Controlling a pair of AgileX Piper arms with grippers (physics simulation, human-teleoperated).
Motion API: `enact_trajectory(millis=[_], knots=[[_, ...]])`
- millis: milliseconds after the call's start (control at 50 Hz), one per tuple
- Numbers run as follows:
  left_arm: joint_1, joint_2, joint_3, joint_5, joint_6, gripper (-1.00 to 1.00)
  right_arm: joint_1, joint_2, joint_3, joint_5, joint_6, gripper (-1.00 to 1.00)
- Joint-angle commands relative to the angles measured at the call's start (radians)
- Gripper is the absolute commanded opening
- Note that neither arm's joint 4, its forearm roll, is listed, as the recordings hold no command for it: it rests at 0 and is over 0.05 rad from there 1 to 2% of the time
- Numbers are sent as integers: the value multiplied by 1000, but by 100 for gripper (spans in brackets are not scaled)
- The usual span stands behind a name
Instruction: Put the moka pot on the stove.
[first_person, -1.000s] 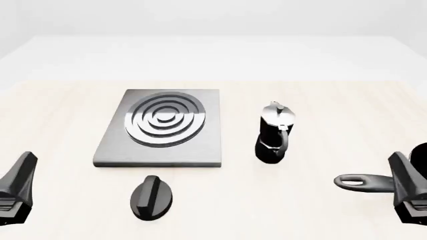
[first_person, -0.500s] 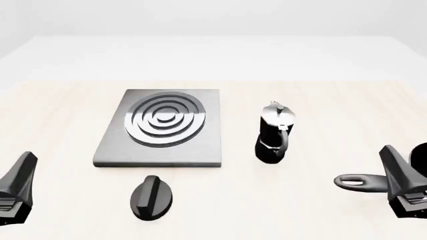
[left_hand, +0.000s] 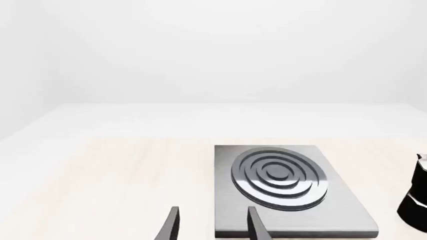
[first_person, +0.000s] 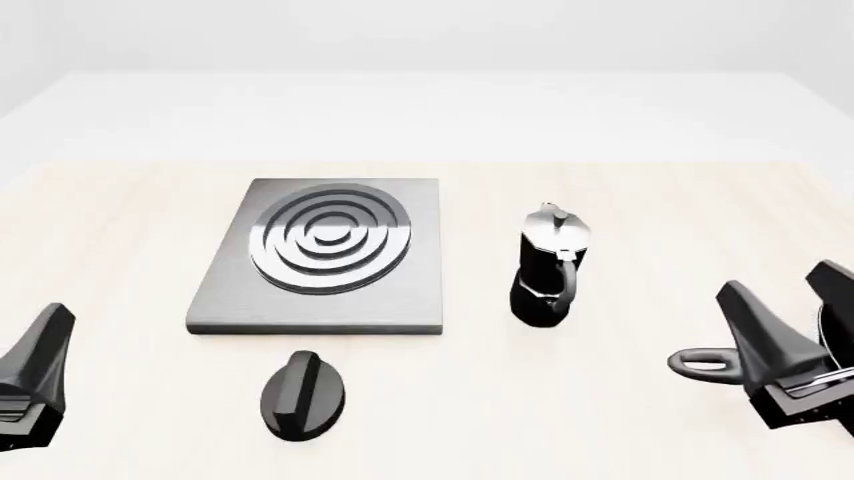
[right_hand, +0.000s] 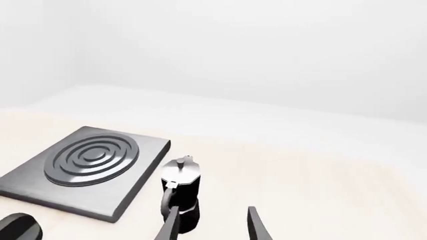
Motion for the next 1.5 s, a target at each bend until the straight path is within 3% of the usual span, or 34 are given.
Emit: enact_trajectory(millis=[20, 600, 1500], knots=[[0, 0, 0, 0, 0, 100, 52, 76, -1, -68, 17, 100], [0, 0, 0, 0, 0, 100, 147, 390, 7, -378, 32, 100], [0, 0, 0, 0, 0, 100, 143, 834, -15, -739, 77, 100]])
